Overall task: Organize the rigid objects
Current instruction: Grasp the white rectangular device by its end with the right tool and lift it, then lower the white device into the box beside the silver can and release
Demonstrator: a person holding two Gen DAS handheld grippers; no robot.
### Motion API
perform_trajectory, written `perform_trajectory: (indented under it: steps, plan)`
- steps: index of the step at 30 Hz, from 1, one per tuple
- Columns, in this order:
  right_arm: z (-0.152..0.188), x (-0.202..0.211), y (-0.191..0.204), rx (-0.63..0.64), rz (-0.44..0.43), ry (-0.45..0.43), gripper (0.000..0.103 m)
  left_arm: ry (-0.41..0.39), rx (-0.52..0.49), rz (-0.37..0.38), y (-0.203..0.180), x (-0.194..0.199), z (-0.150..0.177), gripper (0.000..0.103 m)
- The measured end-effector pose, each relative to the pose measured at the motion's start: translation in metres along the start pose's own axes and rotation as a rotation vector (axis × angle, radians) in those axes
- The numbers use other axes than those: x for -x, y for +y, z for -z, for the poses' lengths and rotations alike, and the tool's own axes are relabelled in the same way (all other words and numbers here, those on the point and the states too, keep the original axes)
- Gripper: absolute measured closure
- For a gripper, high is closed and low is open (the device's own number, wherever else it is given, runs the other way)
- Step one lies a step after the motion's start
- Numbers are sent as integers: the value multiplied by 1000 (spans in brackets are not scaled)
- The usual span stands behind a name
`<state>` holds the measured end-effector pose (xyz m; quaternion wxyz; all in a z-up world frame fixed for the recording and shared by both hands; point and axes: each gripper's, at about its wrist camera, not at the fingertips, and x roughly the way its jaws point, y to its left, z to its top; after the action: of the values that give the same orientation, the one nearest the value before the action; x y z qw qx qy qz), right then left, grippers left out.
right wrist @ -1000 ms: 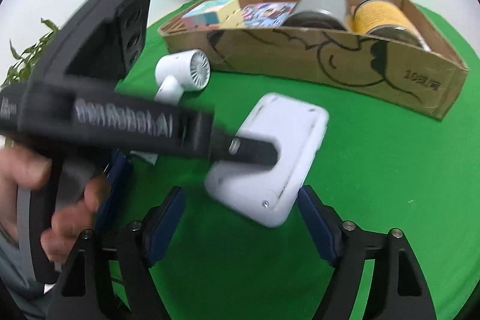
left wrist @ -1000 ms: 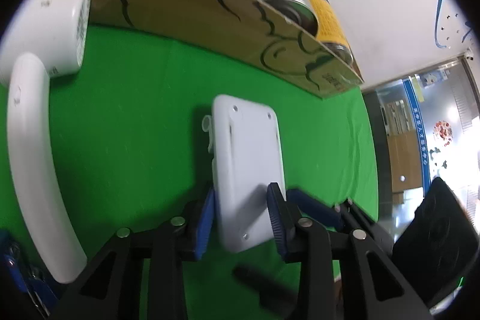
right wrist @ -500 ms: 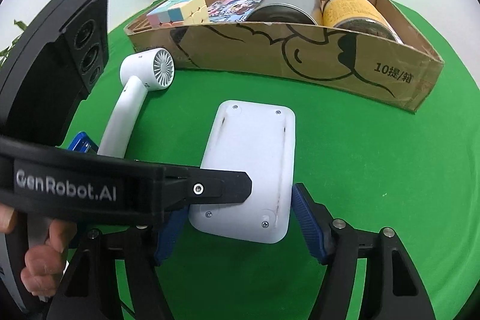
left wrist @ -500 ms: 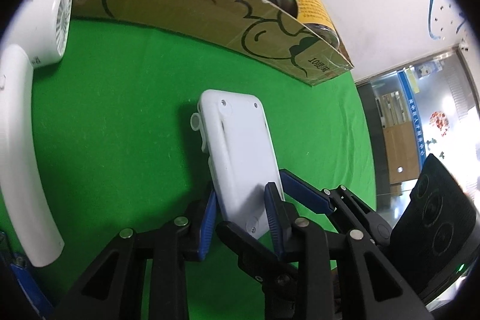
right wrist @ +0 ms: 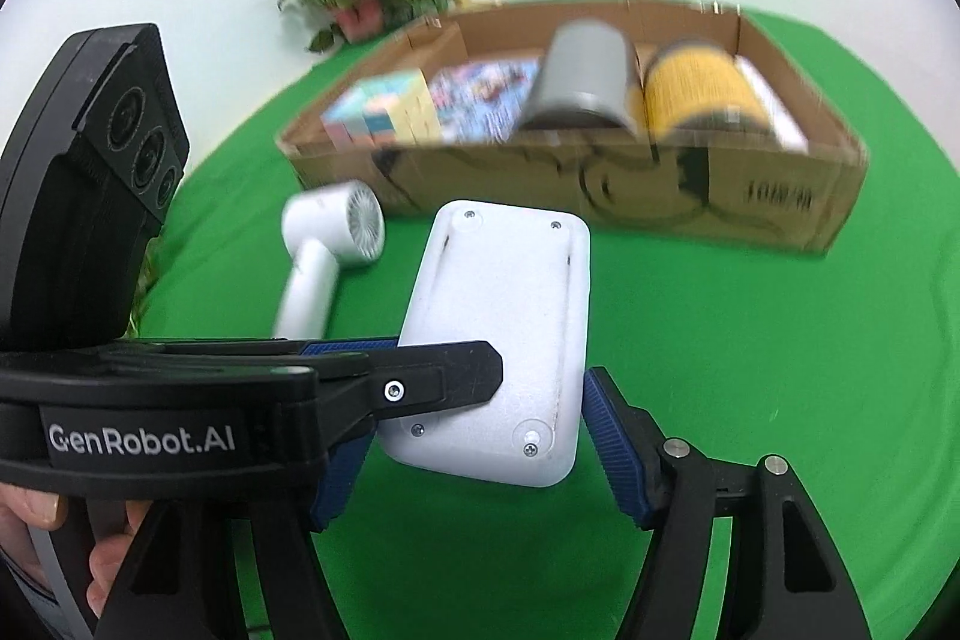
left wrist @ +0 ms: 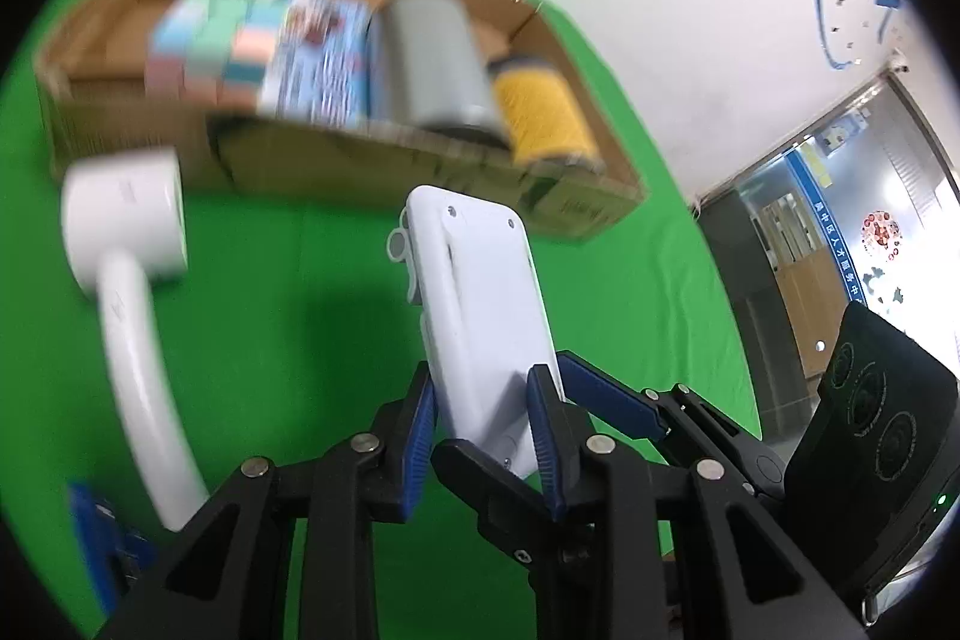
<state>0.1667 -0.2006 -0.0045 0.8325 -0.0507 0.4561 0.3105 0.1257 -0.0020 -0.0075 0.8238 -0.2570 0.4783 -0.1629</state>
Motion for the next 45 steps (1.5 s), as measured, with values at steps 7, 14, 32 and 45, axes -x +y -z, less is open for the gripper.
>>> perform_trajectory:
  steps: [7,14,32,45]
  plan:
    - [-36,31,22,33,1,-133,37,-112,-86,-28,-15,42,-30,75]
    - [-81,24,36,50,-2,-160,37,-146,-94,-39,-5,54,-67,74]
    - [-169,-92,7,-86,-45,75,37,60,-25,-99,49,-14,-147,75]
    - [-156,-100,3,-96,-63,70,32,36,-16,-99,58,-10,-150,75]
